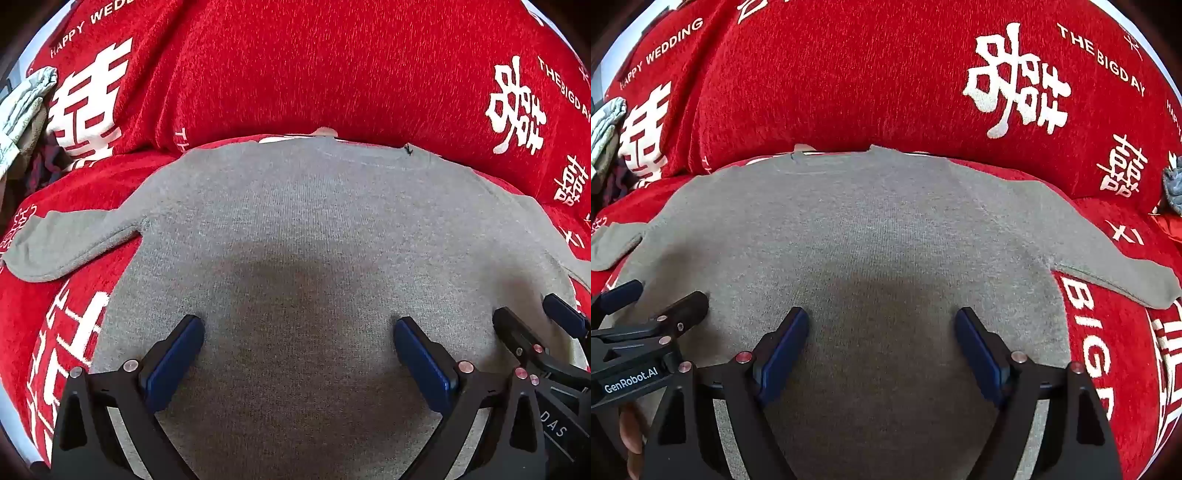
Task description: Fold small clothes
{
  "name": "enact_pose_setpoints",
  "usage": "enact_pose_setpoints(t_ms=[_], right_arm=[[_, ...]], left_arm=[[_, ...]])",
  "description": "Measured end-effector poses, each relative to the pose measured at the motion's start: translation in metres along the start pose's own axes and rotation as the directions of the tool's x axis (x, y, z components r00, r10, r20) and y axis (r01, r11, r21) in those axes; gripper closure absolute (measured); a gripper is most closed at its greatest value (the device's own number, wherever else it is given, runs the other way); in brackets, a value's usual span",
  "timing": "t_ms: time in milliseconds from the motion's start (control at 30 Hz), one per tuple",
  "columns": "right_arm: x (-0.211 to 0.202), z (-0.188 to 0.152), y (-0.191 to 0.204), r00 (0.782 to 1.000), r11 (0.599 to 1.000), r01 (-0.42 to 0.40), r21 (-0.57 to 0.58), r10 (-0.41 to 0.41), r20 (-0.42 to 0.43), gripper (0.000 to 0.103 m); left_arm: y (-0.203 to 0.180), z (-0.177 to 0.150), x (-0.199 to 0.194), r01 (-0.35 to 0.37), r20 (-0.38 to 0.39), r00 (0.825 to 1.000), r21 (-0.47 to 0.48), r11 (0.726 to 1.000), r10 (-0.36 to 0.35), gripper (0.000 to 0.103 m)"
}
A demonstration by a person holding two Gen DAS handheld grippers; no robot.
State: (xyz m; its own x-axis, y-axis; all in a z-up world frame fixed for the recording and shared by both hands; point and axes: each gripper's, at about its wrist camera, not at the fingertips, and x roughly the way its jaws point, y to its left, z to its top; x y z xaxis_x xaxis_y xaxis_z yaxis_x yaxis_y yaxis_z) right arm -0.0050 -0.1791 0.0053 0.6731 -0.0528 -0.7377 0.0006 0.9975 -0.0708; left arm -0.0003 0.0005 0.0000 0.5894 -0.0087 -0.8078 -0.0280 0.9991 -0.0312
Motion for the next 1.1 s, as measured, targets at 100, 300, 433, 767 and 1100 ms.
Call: enact_pose_setpoints(t_ms=[100,300,433,767,1100], right_arm=[[0.000,0.000,-0.001,1.000,1.000,-0.001,0.001,0.001,-0.001,0.019],[0.000,0.001,0.000,1.000,1.000,0.005,-0.006,-0.005,-0.001,0.019],[0.000,0.001,-0.003,1.000,1.000,-0.009,0.007,0.009,-0.002,0.019],[-0.001,0.001,-0.001,1.000,1.000,-0.007,0.005,0.007,-0.004,0.019],[0.001,0.000,0.002,1.000,1.000,0.001,0.001,-0.001,-0.006,0.019]], left_arm=[[0.002,0.000,0.000,-0.002,-0.003,1.000,-0.001,1.000,0.002,0.000],[0.001,0.003,-0.002,-0.013,-0.007,1.000,0.004,1.000,0.013,0.000],[0.002,0.005,-0.001,-0.013,-0.011,1.000,0.005,1.000,0.014,0.000],[-0.001,0.000,-0.001,-0.018,0.001,1.000,0.009,1.000,0.018,0.000],[-0.001,0.000,-0.001,-0.018,0.000,1.000,0.009,1.000,0.018,0.000]])
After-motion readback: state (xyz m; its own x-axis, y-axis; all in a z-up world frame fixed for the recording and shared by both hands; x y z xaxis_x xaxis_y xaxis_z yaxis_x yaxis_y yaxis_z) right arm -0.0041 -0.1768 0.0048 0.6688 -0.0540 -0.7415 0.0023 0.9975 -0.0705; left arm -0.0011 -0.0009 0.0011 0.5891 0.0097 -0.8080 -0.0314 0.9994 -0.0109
